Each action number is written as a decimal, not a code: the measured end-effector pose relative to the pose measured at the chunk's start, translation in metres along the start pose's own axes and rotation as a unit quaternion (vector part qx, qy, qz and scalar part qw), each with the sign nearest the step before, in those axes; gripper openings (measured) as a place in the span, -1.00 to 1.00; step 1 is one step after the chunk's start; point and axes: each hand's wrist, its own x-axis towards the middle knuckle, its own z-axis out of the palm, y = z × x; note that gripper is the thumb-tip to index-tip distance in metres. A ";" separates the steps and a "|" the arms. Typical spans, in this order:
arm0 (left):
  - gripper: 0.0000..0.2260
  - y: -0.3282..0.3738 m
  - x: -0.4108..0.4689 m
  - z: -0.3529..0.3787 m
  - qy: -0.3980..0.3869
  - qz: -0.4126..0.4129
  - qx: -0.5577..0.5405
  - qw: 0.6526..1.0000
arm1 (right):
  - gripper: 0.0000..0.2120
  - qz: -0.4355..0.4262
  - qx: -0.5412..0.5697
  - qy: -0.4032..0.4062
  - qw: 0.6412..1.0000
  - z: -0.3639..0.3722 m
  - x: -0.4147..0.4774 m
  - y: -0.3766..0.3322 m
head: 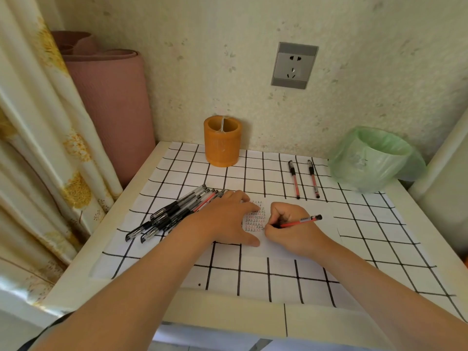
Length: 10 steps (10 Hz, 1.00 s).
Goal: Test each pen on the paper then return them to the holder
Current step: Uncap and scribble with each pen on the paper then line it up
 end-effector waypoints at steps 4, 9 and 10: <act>-0.21 0.000 0.001 0.000 -0.004 -0.002 0.003 1.000 | -0.76 -0.003 0.007 -0.014 1.000 0.000 0.001 0.003; -0.21 0.000 0.000 -0.002 -0.008 -0.003 -0.002 1.000 | -0.74 -0.007 0.014 -0.022 1.000 0.000 0.001 0.005; -0.21 0.001 0.000 -0.002 -0.009 -0.004 0.000 1.000 | -0.76 -0.003 0.024 -0.029 0.999 -0.001 0.001 0.005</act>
